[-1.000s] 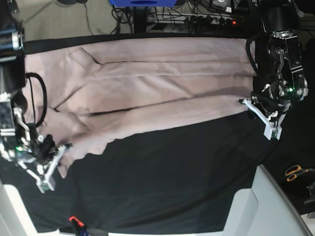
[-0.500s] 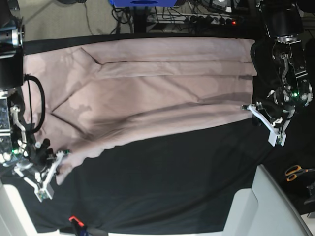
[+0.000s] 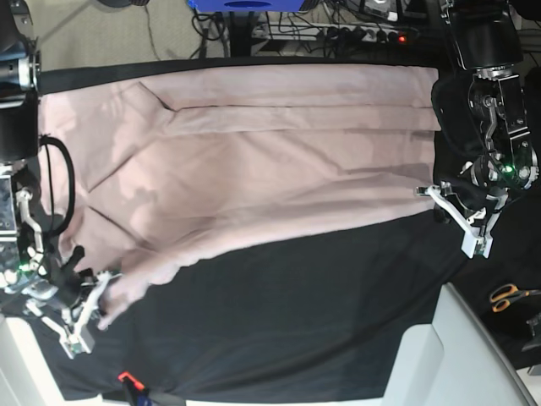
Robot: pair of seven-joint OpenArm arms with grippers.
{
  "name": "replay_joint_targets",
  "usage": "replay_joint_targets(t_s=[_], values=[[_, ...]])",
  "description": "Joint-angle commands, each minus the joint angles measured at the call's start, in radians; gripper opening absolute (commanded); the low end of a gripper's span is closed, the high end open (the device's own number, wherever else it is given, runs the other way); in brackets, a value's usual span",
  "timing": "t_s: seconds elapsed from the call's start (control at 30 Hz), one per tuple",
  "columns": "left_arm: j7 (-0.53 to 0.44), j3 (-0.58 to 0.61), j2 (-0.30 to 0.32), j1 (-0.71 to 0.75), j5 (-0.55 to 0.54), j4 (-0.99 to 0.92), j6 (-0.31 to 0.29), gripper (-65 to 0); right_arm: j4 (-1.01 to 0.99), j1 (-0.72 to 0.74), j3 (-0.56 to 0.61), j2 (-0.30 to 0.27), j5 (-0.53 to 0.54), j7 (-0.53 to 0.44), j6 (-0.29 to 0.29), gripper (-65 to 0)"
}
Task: Fold the T-shirt properly
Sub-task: 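Hold the shirt edges with both grippers and fold the sleeve inward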
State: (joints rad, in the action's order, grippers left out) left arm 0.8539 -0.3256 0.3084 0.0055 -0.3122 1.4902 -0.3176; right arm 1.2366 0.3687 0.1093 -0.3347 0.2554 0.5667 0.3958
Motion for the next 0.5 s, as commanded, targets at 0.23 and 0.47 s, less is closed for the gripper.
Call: replay_joint_targets(t_s=[0.23, 0.47], values=[[-0.012, -0.005, 0.019, -0.008, -0.003, 0.019, 0.001, -65.0, -0.117, 0.045, -0.004, -0.017, 0.0, -0.119, 0.007, -65.0], [-0.012, -0.005, 0.019, 0.0, -0.003, 0.019, 0.001, -65.0, -0.243, 0.065, -0.006, 0.006, -0.124, -0.23, 0.14, -65.0]])
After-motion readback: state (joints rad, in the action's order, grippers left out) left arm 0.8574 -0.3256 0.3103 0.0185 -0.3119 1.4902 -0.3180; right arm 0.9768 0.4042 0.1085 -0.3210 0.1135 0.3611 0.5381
